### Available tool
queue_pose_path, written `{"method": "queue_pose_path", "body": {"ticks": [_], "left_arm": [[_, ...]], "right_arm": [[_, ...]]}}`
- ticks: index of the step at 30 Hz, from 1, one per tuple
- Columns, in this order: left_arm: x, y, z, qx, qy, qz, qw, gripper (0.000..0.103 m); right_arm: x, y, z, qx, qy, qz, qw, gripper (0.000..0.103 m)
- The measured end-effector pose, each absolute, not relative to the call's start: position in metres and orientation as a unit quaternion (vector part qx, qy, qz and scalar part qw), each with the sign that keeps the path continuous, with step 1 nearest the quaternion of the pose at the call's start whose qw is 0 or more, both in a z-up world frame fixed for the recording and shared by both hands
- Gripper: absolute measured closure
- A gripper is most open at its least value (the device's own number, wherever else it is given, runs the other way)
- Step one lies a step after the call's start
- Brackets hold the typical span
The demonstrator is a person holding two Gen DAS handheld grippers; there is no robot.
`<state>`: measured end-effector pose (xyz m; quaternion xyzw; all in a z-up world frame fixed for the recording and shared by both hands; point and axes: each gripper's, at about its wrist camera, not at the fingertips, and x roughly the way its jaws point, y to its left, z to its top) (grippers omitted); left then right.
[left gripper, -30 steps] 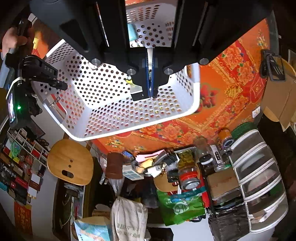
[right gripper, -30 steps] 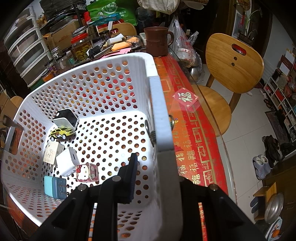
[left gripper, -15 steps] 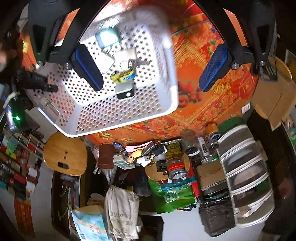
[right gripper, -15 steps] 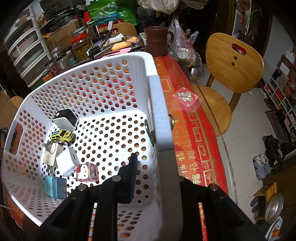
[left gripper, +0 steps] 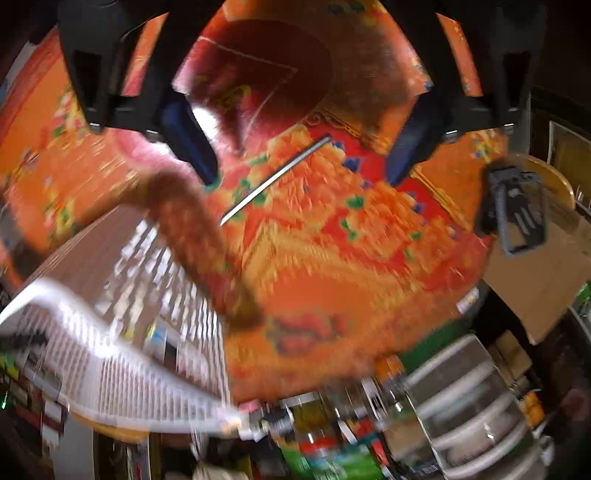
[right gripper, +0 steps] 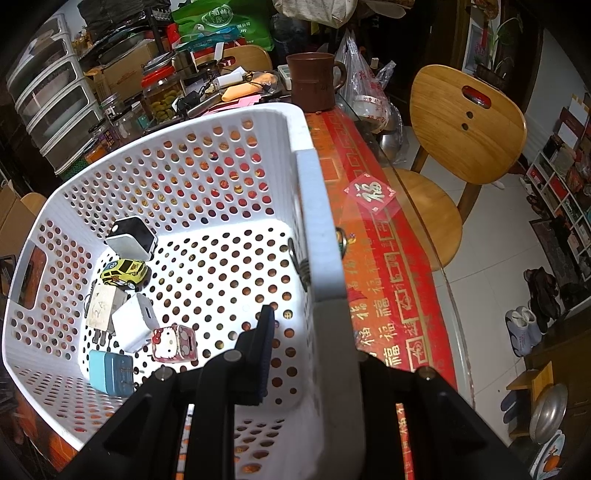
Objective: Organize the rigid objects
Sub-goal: 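Grasp the thin metal rod with the left tool, then carry the metal rod into the basket and open the left tool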
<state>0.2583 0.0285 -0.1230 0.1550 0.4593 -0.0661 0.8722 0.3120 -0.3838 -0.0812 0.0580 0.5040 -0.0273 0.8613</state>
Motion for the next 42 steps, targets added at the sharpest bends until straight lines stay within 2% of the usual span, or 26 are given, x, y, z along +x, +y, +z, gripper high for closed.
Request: {"method": "queue_pose_path", "body": {"ticks": [1, 3, 5, 7, 9, 11, 13, 20, 33, 42], "left_arm": [[0.263, 0.028, -0.131, 0.154, 0.468, -0.068, 0.867, 0.033], [0.277, 0.031, -0.148, 0.132, 0.494, -0.078, 0.856, 0.051], [0.287, 0.039, -0.154, 0.101, 0.500, -0.087, 0.855, 0.054], [0.292, 0.043, -0.155, 0.087, 0.506, -0.089, 0.854, 0.065], [0.292, 0.040, -0.156, 0.093, 0.506, -0.101, 0.852, 0.089], [0.290, 0.030, -0.156, 0.116, 0.505, -0.098, 0.850, 0.097], [0.289, 0.018, -0.156, 0.138, 0.500, -0.093, 0.850, 0.098], [0.289, 0.014, -0.148, 0.122, 0.486, -0.084, 0.861, 0.098], [0.280, 0.037, -0.073, 0.107, 0.423, -0.029, 0.899, 0.098], [0.280, 0.019, -0.023, 0.120, 0.390, -0.025, 0.913, 0.098]], "right_arm": [[0.312, -0.384, -0.081, 0.058, 0.504, -0.027, 0.861, 0.081], [0.312, -0.384, -0.081, 0.058, 0.504, -0.027, 0.861, 0.081], [0.312, -0.384, -0.081, 0.058, 0.504, -0.027, 0.861, 0.081], [0.312, -0.384, -0.081, 0.058, 0.504, -0.026, 0.861, 0.081], [0.312, -0.385, -0.081, 0.057, 0.504, -0.027, 0.862, 0.081], [0.312, -0.386, -0.081, 0.057, 0.503, -0.027, 0.862, 0.081], [0.311, -0.386, -0.081, 0.058, 0.503, -0.028, 0.862, 0.081], [0.312, -0.387, -0.080, 0.056, 0.504, -0.027, 0.861, 0.081], [0.313, -0.388, -0.079, 0.056, 0.504, -0.028, 0.861, 0.081], [0.313, -0.387, -0.079, 0.057, 0.505, -0.028, 0.861, 0.081]]}}
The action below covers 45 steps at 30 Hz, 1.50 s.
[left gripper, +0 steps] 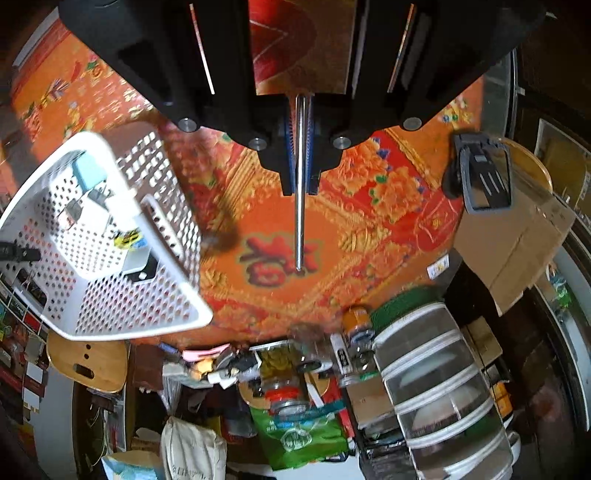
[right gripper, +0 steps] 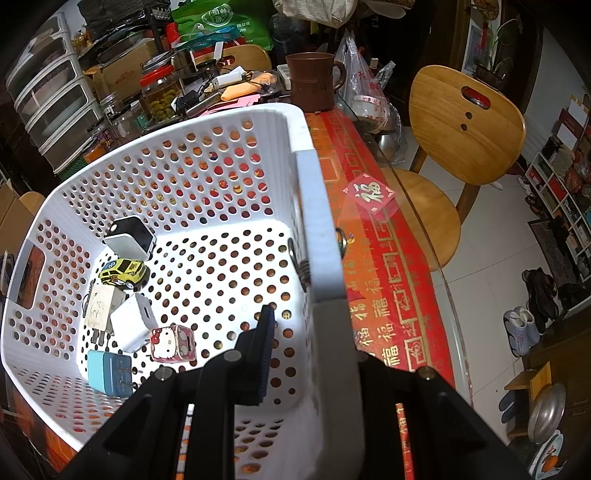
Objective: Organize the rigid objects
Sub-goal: 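Carry the metal rod into the basket and open the left tool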
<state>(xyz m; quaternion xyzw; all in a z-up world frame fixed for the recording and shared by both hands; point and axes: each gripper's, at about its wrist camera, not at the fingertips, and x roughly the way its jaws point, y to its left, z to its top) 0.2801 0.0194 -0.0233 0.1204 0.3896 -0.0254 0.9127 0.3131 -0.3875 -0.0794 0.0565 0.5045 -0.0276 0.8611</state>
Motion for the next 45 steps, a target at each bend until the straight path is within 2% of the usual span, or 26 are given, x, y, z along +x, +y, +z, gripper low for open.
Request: {"method": "queue_pose_path", "body": {"ticks": [11, 20, 32, 40, 41, 42, 43, 44, 45], "left_arm": [[0.283, -0.040, 0.019, 0.144, 0.358, -0.049, 0.921, 0.098], [0.291, -0.106, 0.032, 0.160, 0.346, -0.094, 0.920, 0.098], [0.311, -0.178, -0.012, 0.183, 0.381, -0.148, 0.894, 0.098], [0.317, -0.180, -0.030, 0.167, 0.396, -0.153, 0.890, 0.097], [0.319, -0.178, -0.031, 0.162, 0.399, -0.152, 0.889, 0.088], [0.320, -0.176, -0.032, 0.160, 0.400, -0.145, 0.891, 0.061], [0.320, -0.173, -0.031, 0.161, 0.393, -0.134, 0.895, 0.040], [0.318, -0.169, -0.028, 0.162, 0.378, -0.123, 0.903, 0.009], [0.315, -0.166, -0.025, 0.164, 0.364, -0.118, 0.909, 0.001]], "right_arm": [[0.313, -0.387, -0.079, 0.056, 0.505, -0.028, 0.861, 0.081], [0.313, -0.387, -0.079, 0.056, 0.504, -0.028, 0.861, 0.081], [0.313, -0.386, -0.080, 0.056, 0.505, -0.028, 0.861, 0.081], [0.313, -0.386, -0.080, 0.056, 0.505, -0.028, 0.861, 0.081], [0.313, -0.386, -0.080, 0.056, 0.505, -0.028, 0.861, 0.081], [0.313, -0.386, -0.080, 0.056, 0.505, -0.028, 0.861, 0.081], [0.313, -0.385, -0.080, 0.055, 0.505, -0.028, 0.861, 0.081], [0.313, -0.384, -0.080, 0.054, 0.506, -0.028, 0.861, 0.081], [0.313, -0.383, -0.080, 0.054, 0.506, -0.028, 0.861, 0.081]]}}
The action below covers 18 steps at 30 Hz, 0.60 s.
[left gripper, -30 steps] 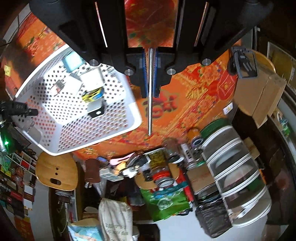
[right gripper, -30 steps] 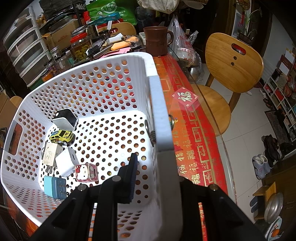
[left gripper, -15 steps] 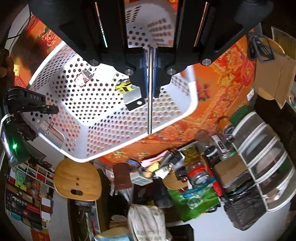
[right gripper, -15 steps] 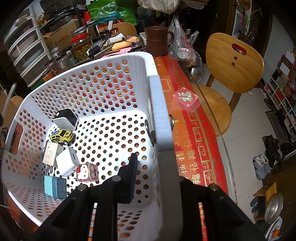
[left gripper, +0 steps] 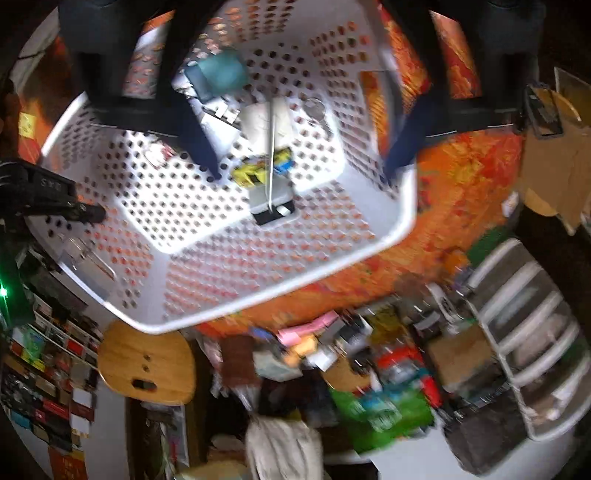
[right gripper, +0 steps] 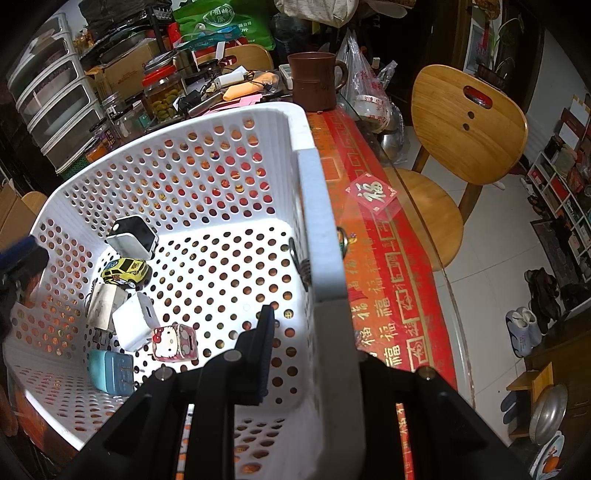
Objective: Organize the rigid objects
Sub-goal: 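Carry the metal rod into the basket and open the left tool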
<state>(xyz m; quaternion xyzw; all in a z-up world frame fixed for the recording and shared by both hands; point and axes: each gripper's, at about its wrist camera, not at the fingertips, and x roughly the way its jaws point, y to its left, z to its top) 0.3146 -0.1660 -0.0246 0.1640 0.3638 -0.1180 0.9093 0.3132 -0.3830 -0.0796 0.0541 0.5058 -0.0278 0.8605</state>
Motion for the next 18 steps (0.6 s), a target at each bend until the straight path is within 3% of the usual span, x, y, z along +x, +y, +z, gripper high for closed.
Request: {"method": "queue_pose_path", "body": {"ticks": [7, 18], "left_arm": [[0.305, -0.154, -0.011, 0.167, 0.342, -0.110, 0.918, 0.001], [0.263, -0.110, 0.012, 0.089, 0.316, -0.117, 0.937, 0.001]], "right_arm": [[0.315, -0.381, -0.079, 0.054, 0.506, -0.028, 0.860, 0.081], [0.301, -0.381, -0.065, 0.041, 0.500, -0.038, 0.864, 0.077]]}}
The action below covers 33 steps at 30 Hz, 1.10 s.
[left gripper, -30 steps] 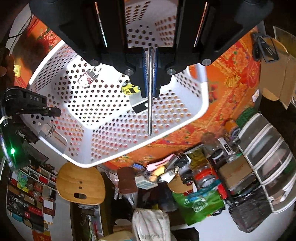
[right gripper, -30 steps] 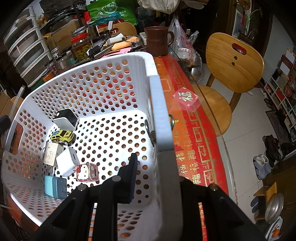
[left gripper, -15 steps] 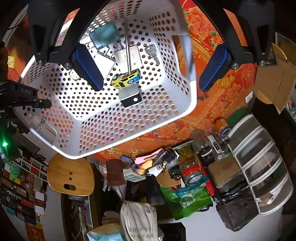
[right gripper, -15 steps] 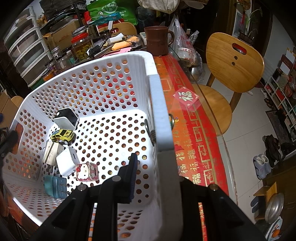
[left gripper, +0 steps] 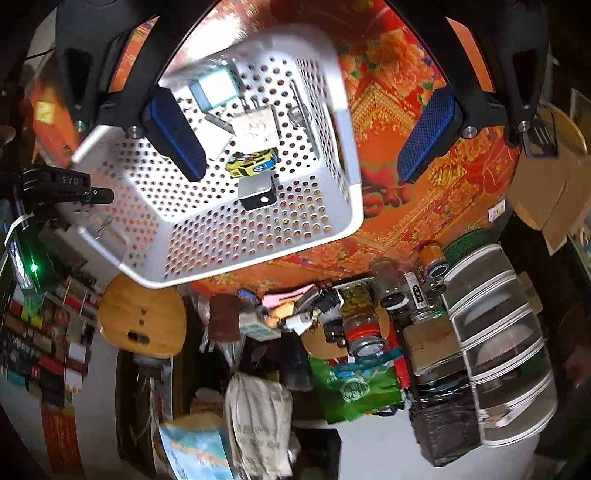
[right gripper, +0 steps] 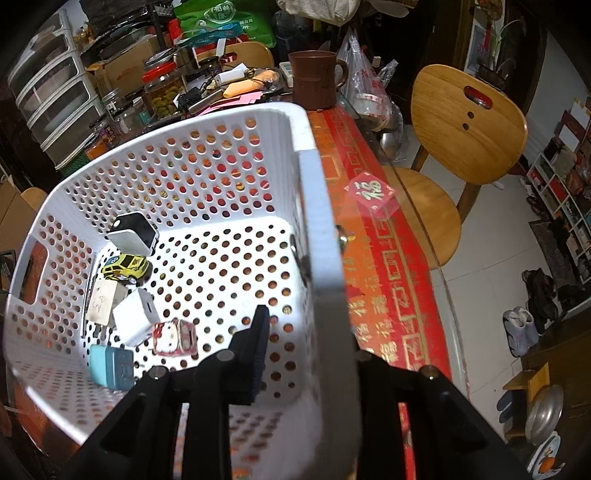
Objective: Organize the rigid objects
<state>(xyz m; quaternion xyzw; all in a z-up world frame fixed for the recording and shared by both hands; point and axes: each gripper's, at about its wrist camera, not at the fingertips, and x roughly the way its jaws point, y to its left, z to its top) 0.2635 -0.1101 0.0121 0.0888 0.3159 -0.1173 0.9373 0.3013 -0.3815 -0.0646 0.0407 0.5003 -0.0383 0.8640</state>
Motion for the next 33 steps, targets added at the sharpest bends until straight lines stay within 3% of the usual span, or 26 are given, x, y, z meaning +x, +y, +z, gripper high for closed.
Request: {"method": "queue_pose_path", "body": {"ticks": [1, 2, 3, 4, 6, 11, 21, 33], "left_arm": [[0.254, -0.105, 0.016, 0.081, 0.309, -0.117, 0.940, 0.001], [0.243, -0.100, 0.021, 0.075, 0.299, -0.116, 0.944, 0.001], [0.225, -0.095, 0.026, 0.072, 0.280, -0.114, 0.951, 0.001], [0.211, -0.091, 0.029, 0.073, 0.264, -0.107, 0.956, 0.001], [0.184, -0.085, 0.032, 0.072, 0.257, -0.102, 0.958, 0.001], [0.115, -0.077, 0.030, 0.043, 0.255, -0.123, 0.958, 0.001], [-0.032, -0.041, 0.054, 0.030, 0.195, -0.071, 0.978, 0.001], [-0.047, -0.034, 0.061, 0.018, 0.215, -0.064, 0.974, 0.001]], "right_arm": [[0.292, -0.380, -0.056, 0.036, 0.487, -0.041, 0.872, 0.074], [0.277, -0.377, -0.045, 0.033, 0.466, -0.040, 0.883, 0.063], [0.262, -0.372, -0.035, 0.032, 0.444, -0.032, 0.895, 0.047], [0.247, -0.367, -0.025, 0.030, 0.423, -0.025, 0.906, 0.037], [0.205, -0.351, -0.004, 0.012, 0.365, -0.016, 0.931, 0.001], [0.122, -0.309, 0.021, -0.061, 0.304, 0.008, 0.951, 0.000], [0.018, -0.297, 0.038, -0.007, 0.273, -0.007, 0.962, 0.000], [-0.011, -0.282, 0.050, 0.014, 0.265, 0.028, 0.964, 0.000]]}}
